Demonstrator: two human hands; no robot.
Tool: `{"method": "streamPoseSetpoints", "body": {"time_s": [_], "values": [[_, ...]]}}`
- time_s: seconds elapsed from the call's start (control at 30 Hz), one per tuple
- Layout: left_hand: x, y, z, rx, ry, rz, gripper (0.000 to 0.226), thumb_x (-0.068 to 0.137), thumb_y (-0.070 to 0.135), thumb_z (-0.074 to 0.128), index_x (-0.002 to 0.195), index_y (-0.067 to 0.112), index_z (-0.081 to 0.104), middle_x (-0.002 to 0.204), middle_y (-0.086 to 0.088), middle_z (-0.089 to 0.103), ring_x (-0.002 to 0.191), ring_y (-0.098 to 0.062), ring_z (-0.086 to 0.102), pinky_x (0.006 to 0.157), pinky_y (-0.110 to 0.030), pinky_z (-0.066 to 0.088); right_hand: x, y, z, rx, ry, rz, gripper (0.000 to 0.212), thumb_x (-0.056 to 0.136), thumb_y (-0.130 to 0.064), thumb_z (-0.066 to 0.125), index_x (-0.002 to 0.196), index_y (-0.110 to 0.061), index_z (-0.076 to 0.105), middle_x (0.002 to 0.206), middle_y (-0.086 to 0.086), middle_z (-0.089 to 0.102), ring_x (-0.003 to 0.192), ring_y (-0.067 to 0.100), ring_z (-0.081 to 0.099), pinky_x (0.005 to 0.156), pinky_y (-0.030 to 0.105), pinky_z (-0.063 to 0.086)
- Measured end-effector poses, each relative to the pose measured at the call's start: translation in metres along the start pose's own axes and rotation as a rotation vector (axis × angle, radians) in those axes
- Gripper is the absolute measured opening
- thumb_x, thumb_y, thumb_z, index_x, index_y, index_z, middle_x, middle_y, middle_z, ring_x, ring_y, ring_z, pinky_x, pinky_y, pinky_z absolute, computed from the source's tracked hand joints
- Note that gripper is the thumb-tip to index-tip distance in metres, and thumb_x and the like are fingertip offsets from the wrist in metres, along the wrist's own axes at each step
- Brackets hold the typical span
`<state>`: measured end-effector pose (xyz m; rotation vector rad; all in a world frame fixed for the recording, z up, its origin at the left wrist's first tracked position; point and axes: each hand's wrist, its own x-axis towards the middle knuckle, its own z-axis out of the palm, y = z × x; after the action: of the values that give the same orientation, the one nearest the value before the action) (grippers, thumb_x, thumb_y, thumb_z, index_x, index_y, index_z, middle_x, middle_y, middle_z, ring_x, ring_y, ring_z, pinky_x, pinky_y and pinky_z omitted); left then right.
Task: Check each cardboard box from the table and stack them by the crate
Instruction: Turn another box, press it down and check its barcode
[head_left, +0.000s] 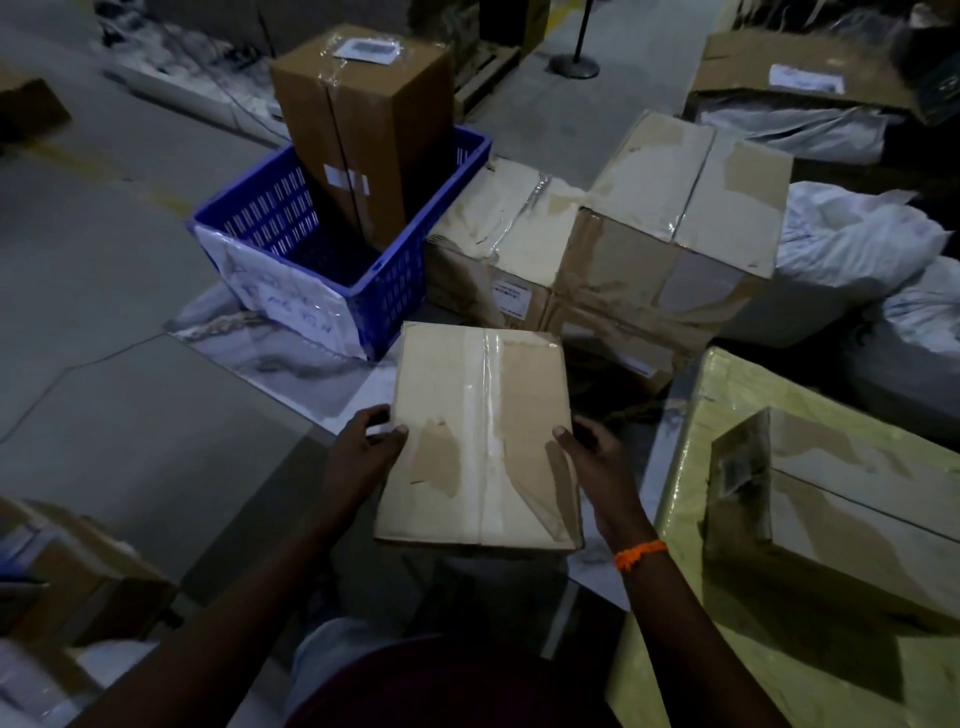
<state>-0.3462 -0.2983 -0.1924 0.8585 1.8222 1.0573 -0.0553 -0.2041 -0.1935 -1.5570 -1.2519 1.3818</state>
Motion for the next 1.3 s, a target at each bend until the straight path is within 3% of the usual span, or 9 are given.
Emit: {"method": "streamPoseSetpoints", "body": {"time_s": [0.13,0.37,0.53,0.73,0.9,1.0,1.1,1.17,1.3], "values": [[0.036,0.022,0.011,0.088,0.033,0.034,0.056,0.097,0.035,0.067,0.145,0.014,0.050,0.135,-0.004,0.060,0.106,-0.016,0.061,0.073,-0.022,0.048,0.036,-0.019,0.014,-0.057,0.049,-0.036,0.034,0.095,-0.024,0.072,0.126,-0.010,0.067,0.115,0.007,0.073,0.104,0.024,0.069,0.092,0.046,0.058],[0.055,0.042,0.020,0.028,-0.076,0.019,0.055,0.093,0.043,0.069,0.140,0.021,0.051,0.130,-0.002,0.062,0.115,-0.019,0.062,0.081,-0.026,0.050,0.072,-0.028,0.033,-0.127,0.013,0.002,0.026,0.093,-0.023,0.073,0.118,-0.015,0.073,0.107,0.007,0.076,0.101,0.028,0.072,0.092,0.049,0.058],[0.045,0.050,0.022,0.028,-0.003,0.017,0.061,0.092,0.040,0.071,0.146,0.024,0.047,0.143,-0.004,0.057,0.125,-0.024,0.057,0.102,-0.045,0.051,0.049,-0.026,0.028,-0.135,0.095,-0.090,0.036,0.095,-0.021,0.071,0.129,-0.012,0.068,0.114,0.007,0.075,0.104,0.025,0.070,0.091,0.046,0.058],[0.016,0.085,0.036,-0.030,0.081,0.221,0.064,0.091,0.024,0.075,0.146,0.020,0.042,0.132,0.010,0.051,0.109,0.004,0.054,0.078,-0.013,0.045,0.016,-0.060,0.009,0.022,0.276,-0.197,0.052,0.091,-0.025,0.077,0.137,-0.013,0.057,0.121,0.002,0.069,0.108,0.015,0.067,0.089,0.034,0.056],[-0.005,0.110,0.035,-0.104,0.164,0.351,0.051,0.090,0.025,0.075,0.132,0.011,0.049,0.127,0.002,0.056,0.111,0.000,0.055,0.077,-0.001,0.044,-0.006,-0.090,-0.016,0.024,0.329,-0.300,0.022,0.093,-0.047,0.071,0.111,-0.036,0.064,0.108,-0.013,0.071,0.102,0.000,0.066,0.087,0.027,0.053],[-0.018,0.109,0.037,-0.185,0.179,0.356,0.054,0.085,0.056,0.072,0.119,0.019,0.053,0.116,0.008,0.061,0.108,0.004,0.058,0.080,-0.006,0.048,-0.019,-0.093,-0.020,0.054,0.338,-0.317,0.021,0.092,-0.056,0.062,0.099,-0.036,0.063,0.099,-0.013,0.070,0.091,-0.004,0.065,0.079,0.026,0.051],[-0.025,0.087,0.038,-0.263,0.143,0.285,0.072,0.072,0.087,0.058,0.111,0.027,0.054,0.117,0.006,0.063,0.111,-0.002,0.061,0.095,-0.029,0.053,-0.028,-0.086,-0.019,0.084,0.339,-0.294,0.036,0.090,-0.066,0.060,0.106,-0.033,0.063,0.104,-0.008,0.071,0.093,0.000,0.066,0.078,0.025,0.052],[-0.026,0.075,0.038,-0.313,0.090,0.221,0.076,0.071,0.090,0.056,0.112,0.026,0.054,0.122,0.000,0.062,0.117,-0.014,0.061,0.102,-0.047,0.052,-0.030,-0.075,-0.019,0.085,0.347,-0.272,0.035,0.090,-0.064,0.063,0.110,-0.035,0.063,0.109,-0.007,0.071,0.099,0.006,0.068,0.083,0.030,0.055],[-0.026,0.078,0.040,-0.327,0.106,0.192,0.071,0.070,0.089,0.060,0.113,0.033,0.057,0.125,0.001,0.064,0.119,-0.017,0.061,0.105,-0.053,0.050,-0.032,-0.066,-0.025,0.087,0.344,-0.257,0.026,0.090,-0.052,0.068,0.111,-0.037,0.064,0.104,-0.013,0.073,0.096,0.002,0.069,0.086,0.035,0.058]]}}
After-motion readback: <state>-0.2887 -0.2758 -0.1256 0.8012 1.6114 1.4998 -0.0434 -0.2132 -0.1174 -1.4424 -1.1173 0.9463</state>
